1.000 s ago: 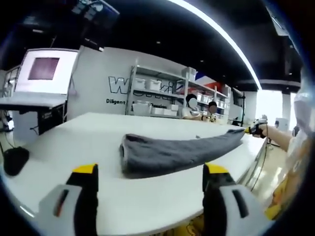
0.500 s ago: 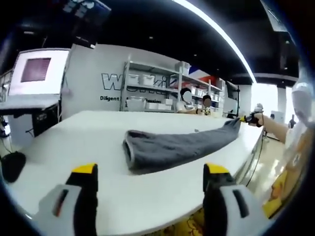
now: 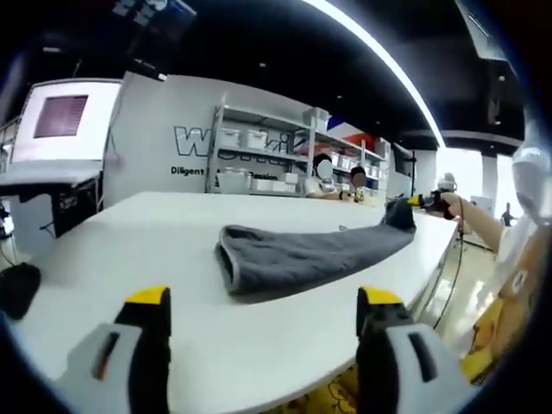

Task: Fold the towel on the table until its edges align and the towel forms a compact rectangular stack.

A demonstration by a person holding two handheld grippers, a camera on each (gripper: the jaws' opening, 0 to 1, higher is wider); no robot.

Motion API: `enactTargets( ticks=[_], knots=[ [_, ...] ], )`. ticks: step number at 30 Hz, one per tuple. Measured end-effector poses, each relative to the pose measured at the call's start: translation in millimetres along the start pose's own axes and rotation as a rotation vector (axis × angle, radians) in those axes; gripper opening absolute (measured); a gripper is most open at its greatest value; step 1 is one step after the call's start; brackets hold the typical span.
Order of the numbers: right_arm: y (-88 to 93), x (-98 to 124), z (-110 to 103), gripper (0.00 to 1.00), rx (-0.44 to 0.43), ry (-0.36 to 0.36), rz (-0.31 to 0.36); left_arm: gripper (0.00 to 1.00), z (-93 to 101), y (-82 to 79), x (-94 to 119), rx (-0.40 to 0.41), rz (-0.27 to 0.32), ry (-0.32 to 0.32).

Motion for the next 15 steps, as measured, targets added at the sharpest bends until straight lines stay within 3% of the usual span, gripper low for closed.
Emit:
enactTargets(
  ticks=[11, 15],
  knots=[
    [74.1, -19.4, -66.8, 0.02, 0.039, -0.114, 0.0, 0.93, -12.2, -3.0, -5.5, 0.003, 0.018, 0.034],
    [95.7, -23.7, -83.1, 0.02, -0.026, -0.162, 0.023, 0.93, -13.0, -3.7, -10.2, 0.001, 0.026, 0.053]
  ],
)
Point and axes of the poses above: the point that each gripper's makers call its tool centre point, and the gripper's own axes: x roughly backward along the fingers, z roughly to its right, y roughly out of its underside, the point moved 7 cm from there along x, roughly backward along the fingers, and after that the axes turned 6 degrees about -x, right-handed, at the moved point
